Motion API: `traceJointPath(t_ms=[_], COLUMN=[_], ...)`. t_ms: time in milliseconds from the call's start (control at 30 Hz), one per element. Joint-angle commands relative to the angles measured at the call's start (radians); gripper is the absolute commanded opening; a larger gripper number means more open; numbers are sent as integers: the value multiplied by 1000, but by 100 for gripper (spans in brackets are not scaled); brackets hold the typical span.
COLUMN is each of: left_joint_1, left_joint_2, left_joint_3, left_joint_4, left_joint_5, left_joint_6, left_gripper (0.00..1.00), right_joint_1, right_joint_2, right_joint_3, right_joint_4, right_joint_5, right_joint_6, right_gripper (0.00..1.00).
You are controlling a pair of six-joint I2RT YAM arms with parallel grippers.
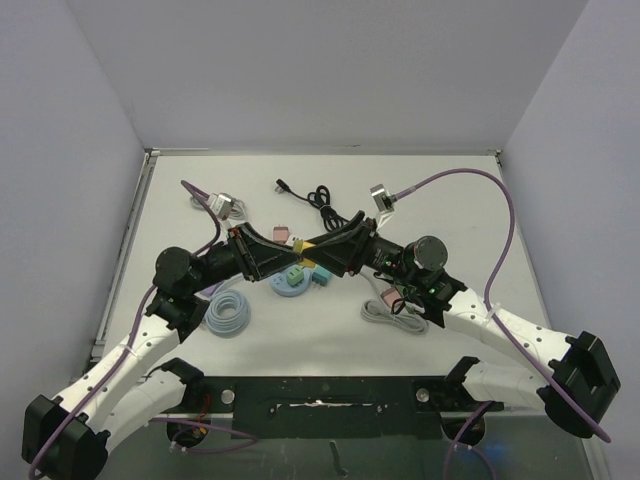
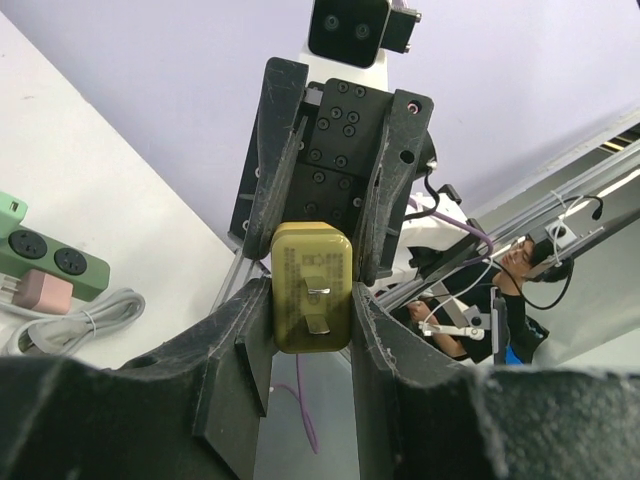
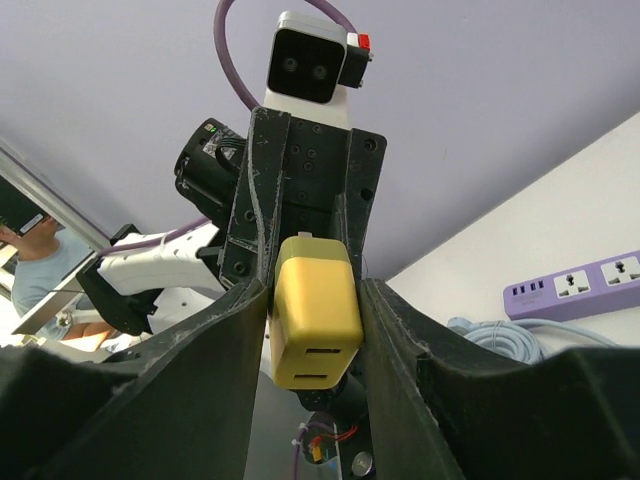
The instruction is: Insert the plug
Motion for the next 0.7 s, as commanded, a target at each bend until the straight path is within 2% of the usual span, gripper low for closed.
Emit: traceJointPath(t_ms=[0, 167, 267, 367, 500, 567, 600, 667], left_joint_1=[4, 4, 5, 4, 5, 4, 4, 4], left_joint_2=[-14, -32, -42, -44, -42, -45, -46, -52], left_joint_3=[9, -1, -10, -12, -18, -22, -23, -21], left_joint_4=[86, 106, 121, 120, 128, 127, 125, 94], left_joint_5=[-66, -91, -107, -108, -105, -111, -113, -123], left_joint_6=[-2, -3, -3, 3, 3, 8, 13, 37], left_gripper=[17, 17, 17, 17, 17, 17, 17, 23], right_joint_1=[34, 35, 36, 37, 35, 34, 29, 13], right_joint_2=[-3, 4, 6, 9, 20, 27, 27, 20], right_joint_3=[7, -5, -8, -2, 9, 10, 9, 4], right_joint_4=[142, 172, 174, 157, 133, 129, 119, 91], right_joint_5=[-89, -111, -120, -115, -101, -95, -90, -82], right_joint_6=[-5, -7, -7, -7, -6, 1, 1, -12], right_gripper=[41, 34, 43, 43, 30, 17, 13, 9])
